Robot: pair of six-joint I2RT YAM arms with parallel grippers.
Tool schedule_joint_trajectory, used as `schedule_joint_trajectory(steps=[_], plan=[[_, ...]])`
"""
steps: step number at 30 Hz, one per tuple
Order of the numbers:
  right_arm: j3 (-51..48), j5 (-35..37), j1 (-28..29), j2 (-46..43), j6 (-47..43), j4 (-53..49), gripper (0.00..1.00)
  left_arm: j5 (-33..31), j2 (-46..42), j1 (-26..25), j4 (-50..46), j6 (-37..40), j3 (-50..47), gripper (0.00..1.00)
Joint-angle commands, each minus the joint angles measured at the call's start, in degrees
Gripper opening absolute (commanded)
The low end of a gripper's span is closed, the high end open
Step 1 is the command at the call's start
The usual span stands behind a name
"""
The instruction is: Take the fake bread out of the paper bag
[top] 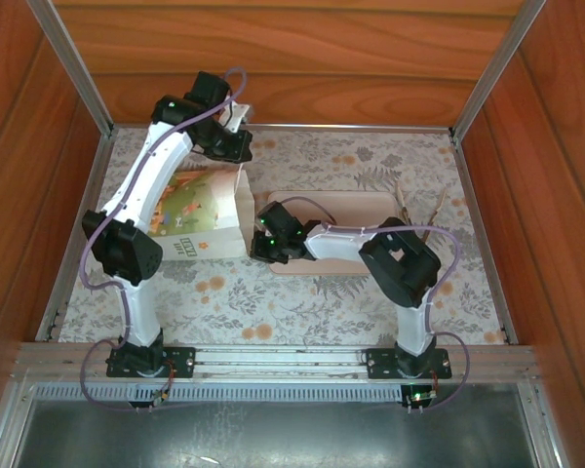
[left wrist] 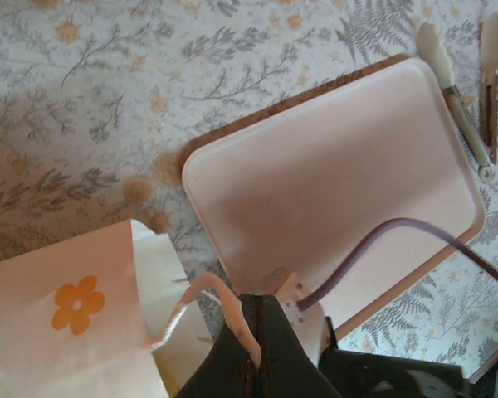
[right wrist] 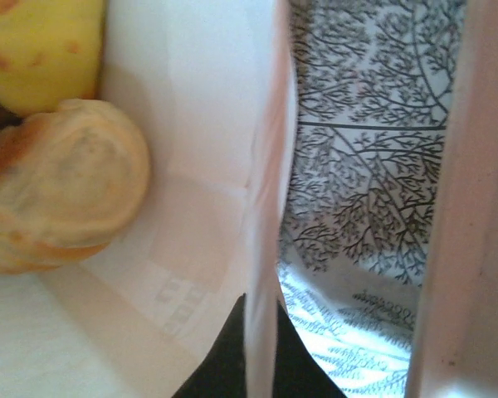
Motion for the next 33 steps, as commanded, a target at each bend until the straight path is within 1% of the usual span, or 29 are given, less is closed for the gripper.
schedule_joint_trajectory(steps=[1, 3, 5, 7, 10, 11, 12, 16, 19, 21, 23, 25, 29, 33], plan=[[-0.9, -0.6, 0.5, -4.1, -3.6, -0.7, 0.09, -1.9, -4.6, 0.3, -1.9, 1.4, -3.9, 0.00], [-1.6, -1.0, 0.4, -5.6, -4.7, -2.5, 0.14, -2.1, -7.3, 0.4, -2.0, 1.2, -7.2, 0.00], [-2.9, -0.2, 0.4, -7.7, -5.6, -3.8, 0.21, -1.3, -10.1, 0.3, -2.0, 1.3, -10.9, 0.00], [-4.4, 2.4, 0.1, -10.7, -6.5, -6.7, 0.34, -1.0, -12.9, 0.4, -2.2, 1.1, -15.2, 0.00], [-5.7, 6.2, -0.9, -14.7, -7.8, -12.0, 0.46, -0.6, -16.3, 0.4, -2.9, 0.7, -19.9, 0.00], [-6.0, 6.6, -1.5, -15.3, -8.3, -13.1, 0.48, -0.5, -17.1, 0.4, -3.2, 0.7, -21.0, 0.00], [-6.5, 7.0, -2.3, -17.7, -8.9, -14.0, 0.50, -0.6, -18.0, 0.4, -3.7, 0.7, -21.9, 0.00], [-9.4, 7.5, -5.3, -22.3, -10.4, -15.1, 0.54, -3.2, -21.5, 0.6, -6.1, 1.4, -24.4, 0.00], [-11.7, 8.5, -7.2, -26.1, -11.7, -15.4, 0.59, -4.0, -23.6, 0.8, -6.9, 2.0, -26.2, 0.00], [-12.9, 9.8, -8.7, -28.9, -11.8, -16.5, 0.64, -4.7, -24.0, 0.9, -7.4, 1.9, -26.6, 0.00], [-13.9, 11.9, -11.0, -32.0, -12.2, -18.8, 0.67, -4.9, -24.6, 0.9, -7.6, 1.8, -27.2, 0.00], [-15.1, 14.0, -14.5, -35.6, -12.5, -21.0, 0.68, -6.2, -25.1, 1.2, -8.2, 1.6, -27.8, 0.00], [-18.1, 15.8, -22.0, -41.1, -13.4, -23.2, 0.69, -8.0, -25.7, 1.9, -8.3, 1.5, -27.6, 0.00], [-18.5, 18.4, -29.8, -44.7, -16.1, -30.0, 0.69, -9.5, -26.9, 3.4, -8.6, 1.7, -27.4, 0.00]])
